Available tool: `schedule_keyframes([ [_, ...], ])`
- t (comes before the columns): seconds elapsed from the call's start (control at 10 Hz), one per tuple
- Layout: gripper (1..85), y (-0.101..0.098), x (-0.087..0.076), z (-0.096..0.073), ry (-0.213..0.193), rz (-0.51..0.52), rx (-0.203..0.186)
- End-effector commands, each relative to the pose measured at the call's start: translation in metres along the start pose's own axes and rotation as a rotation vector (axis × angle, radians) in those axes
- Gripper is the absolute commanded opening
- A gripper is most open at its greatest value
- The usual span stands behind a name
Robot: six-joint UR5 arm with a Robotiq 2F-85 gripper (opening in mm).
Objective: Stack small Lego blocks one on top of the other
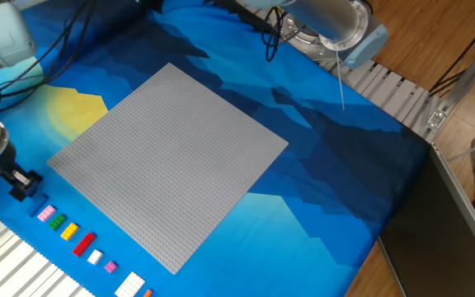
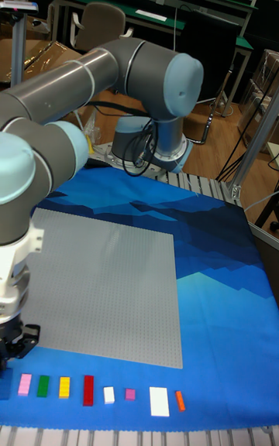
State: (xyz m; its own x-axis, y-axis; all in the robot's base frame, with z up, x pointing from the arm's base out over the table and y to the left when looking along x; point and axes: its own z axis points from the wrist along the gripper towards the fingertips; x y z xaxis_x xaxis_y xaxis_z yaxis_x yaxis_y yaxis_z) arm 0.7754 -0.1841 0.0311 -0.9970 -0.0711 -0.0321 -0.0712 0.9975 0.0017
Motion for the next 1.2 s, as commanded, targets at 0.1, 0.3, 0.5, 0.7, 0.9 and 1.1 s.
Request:
schedule_keyframes([
  [0.1, 30.3, 0.028, 0.012, -0.011, -0.011, 0.054, -0.018],
  [0.3, 29.3, 0.044, 0.017, -0.019, -0.01, 0.077, -0.024],
  [0.5, 28.0, 0.055, 0.017, -0.025, -0.01, 0.089, -0.023],
  [0.7, 28.0, 0.057, 0.011, -0.026, -0.016, 0.083, -0.02],
  [0.9, 27.7, 0.055, 0.0, -0.022, -0.016, 0.076, -0.024],
  [1.1, 27.7, 0.051, -0.017, -0.016, -0.02, 0.059, -0.035],
])
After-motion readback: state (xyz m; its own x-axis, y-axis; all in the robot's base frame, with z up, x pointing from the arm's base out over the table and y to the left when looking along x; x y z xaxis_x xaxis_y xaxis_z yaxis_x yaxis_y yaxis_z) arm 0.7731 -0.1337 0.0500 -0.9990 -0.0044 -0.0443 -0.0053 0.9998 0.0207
